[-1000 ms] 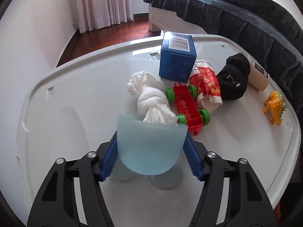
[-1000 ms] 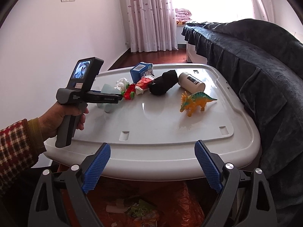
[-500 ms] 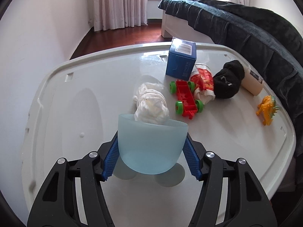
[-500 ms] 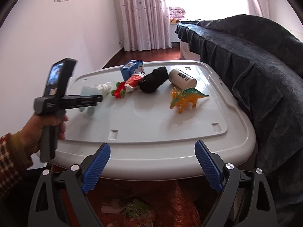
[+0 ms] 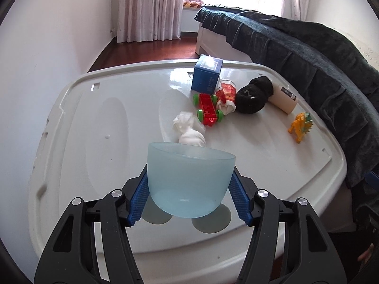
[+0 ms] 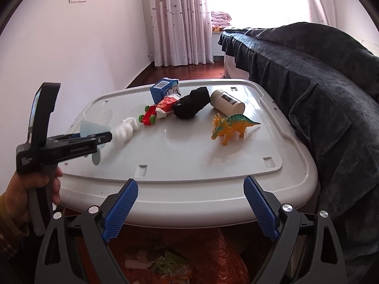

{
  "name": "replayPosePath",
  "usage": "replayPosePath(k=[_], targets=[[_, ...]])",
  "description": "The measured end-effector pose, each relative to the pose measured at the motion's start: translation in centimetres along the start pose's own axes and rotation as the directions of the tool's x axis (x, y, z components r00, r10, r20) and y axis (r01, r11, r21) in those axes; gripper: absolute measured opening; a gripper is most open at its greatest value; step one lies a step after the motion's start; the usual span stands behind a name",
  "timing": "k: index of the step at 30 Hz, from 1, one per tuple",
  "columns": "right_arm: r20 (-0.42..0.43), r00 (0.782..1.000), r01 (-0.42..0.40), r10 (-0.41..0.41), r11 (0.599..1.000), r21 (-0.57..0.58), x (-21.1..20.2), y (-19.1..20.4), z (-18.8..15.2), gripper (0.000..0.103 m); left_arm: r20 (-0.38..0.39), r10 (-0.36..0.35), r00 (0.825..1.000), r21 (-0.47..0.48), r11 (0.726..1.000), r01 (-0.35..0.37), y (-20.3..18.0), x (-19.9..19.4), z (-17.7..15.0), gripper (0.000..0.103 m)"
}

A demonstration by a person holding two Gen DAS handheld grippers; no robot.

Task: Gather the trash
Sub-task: 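Grasp the white tissue bundle with the right gripper while the left holds the cup, then carry cup and tissue bundle over the bin and open both grippers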

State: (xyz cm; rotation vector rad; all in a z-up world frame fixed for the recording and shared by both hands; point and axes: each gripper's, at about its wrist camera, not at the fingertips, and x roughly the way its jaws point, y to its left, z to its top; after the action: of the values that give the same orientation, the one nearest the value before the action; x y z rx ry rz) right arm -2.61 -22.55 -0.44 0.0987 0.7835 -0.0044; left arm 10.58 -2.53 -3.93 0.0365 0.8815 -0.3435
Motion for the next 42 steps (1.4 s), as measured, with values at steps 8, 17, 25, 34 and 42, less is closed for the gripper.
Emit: replayPosePath(k=[8, 17, 25, 34, 42], targets=[[0.045, 0.999, -0.014, 0.018, 0.996, -0.087, 1.6, 3.6, 2.8, 0.089, 0.056, 0.020, 0.998, -0.048, 0.999, -0.018, 1.1, -4.8, -2.5, 0.060], [-0.036, 0.998, -0.053, 0.047, 0.981, -0.185, 11.8, 11.2, 6.7, 0.087, 0.093, 0.072, 0.993, -0.085, 0.994, -0.064, 3.4, -9.6, -5.5, 0.060], [-0.149, 0.989, -0.032, 0.001, 0.979, -0.202, 18.6, 15.8, 8.2, 0.070, 0.111, 0.048, 0.993, -0.094, 0.995, -0.037, 3.8, -10.2, -6.2, 0.060], [-0.257, 0.967, -0.064, 0.006, 0.974, -0.216, 20.2, 14.9, 7.5, 0.032, 0.110, 0.007, 0.994, -0.096, 0.995, 0.003, 3.4, -9.7, -6.4, 0.060], [-0.163, 0.985, -0.082, 0.048, 0.975, -0.208, 13.7, 12.5, 6.6, 0.032, 0.114, 0.013, 0.993, -0.071, 0.997, -0.005, 1.4, -10.2, -6.9, 0.060]])
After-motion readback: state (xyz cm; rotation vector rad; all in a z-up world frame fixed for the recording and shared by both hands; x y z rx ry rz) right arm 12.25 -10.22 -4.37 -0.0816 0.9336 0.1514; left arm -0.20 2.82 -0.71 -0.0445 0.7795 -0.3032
